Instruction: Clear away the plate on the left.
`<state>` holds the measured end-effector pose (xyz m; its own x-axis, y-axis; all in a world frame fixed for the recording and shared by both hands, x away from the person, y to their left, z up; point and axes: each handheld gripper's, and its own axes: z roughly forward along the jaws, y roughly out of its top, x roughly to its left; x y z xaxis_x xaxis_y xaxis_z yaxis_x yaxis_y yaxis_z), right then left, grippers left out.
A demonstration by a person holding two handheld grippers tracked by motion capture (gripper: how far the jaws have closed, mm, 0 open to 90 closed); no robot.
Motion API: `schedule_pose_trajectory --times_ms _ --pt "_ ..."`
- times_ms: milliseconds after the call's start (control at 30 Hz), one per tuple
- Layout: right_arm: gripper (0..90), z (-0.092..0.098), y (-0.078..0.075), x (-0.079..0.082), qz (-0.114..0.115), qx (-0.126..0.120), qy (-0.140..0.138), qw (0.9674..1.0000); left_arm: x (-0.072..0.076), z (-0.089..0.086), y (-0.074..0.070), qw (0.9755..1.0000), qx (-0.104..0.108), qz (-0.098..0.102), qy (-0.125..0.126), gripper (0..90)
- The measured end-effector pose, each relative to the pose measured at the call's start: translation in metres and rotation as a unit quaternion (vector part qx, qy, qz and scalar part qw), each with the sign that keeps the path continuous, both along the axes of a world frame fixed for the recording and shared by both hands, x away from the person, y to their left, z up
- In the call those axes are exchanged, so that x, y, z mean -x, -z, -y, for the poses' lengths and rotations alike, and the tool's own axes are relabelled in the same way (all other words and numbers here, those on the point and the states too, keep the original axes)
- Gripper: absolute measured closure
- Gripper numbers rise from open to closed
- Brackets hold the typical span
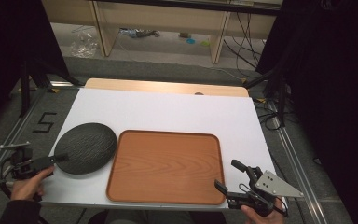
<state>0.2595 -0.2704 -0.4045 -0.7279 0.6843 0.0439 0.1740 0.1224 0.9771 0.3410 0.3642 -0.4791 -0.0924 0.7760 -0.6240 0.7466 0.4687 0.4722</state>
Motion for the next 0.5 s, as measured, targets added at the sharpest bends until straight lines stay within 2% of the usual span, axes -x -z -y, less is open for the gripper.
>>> schedule_pose_trajectory --times_ms 33,67,133,200,233,267,300,333,367,400,433,500 --pt "16.6 0.0 0.0 0.0 0.001 0.001 0.0 1.0 0.0 -0.001 0.003 0.9998 0.021 -0.002 -0.001 21.7" --pt "16.6 0.0 0.0 0.0 0.001 0.001 0.0 1.0 0.0 -0.001 0.003 0.9998 0.021 -0.002 -0.001 22.7" --pt "16.6 0.0 0.0 0.0 -0.001 0.003 0.0 1.0 -0.001 -0.004 0.007 0.9989 0.046 0.001 -0.003 25.4" --pt "16.6 -0.001 0.0 0.0 0.001 0.001 -0.001 1.0 -0.001 -0.005 0.009 0.9986 0.052 0.002 -0.001 27.7" --pt "16.6 -0.002 0.0 -0.001 0.008 -0.003 0.002 1.0 -0.001 -0.006 0.012 0.9975 0.07 -0.003 -0.004 29.8" --pt "16.6 -0.002 0.001 -0.001 0.007 -0.003 0.001 1.0 -0.001 -0.006 0.012 0.9975 0.07 -0.003 -0.004 31.6" --pt "16.6 -0.002 0.001 -0.001 0.007 -0.003 0.001 1.0 -0.001 -0.007 0.014 0.9966 0.083 -0.003 -0.005 31.6" --pt "16.7 -0.002 0.001 0.0 0.004 -0.006 -0.002 1.0 0.0 -0.007 0.018 0.9943 0.106 -0.006 -0.008 35.6" --pt "16.7 -0.002 0.001 0.0 0.004 -0.006 -0.002 1.0 0.0 -0.007 0.018 0.9943 0.106 -0.006 -0.008 37.4" --pt "17.0 -0.001 0.0 0.0 0.005 0.005 -0.004 1.0 -0.001 -0.007 0.022 0.9926 0.12 -0.013 -0.01 39.0" --pt "17.0 -0.001 0.0 0.0 0.005 0.005 -0.004 1.0 -0.001 -0.007 0.022 0.9926 0.12 -0.013 -0.01 40.8" --pt "17.1 -0.001 0.0 -0.002 0.016 0.007 -0.009 0.9998 0.0 -0.007 0.027 0.9899 0.14 -0.016 -0.014 43.2"
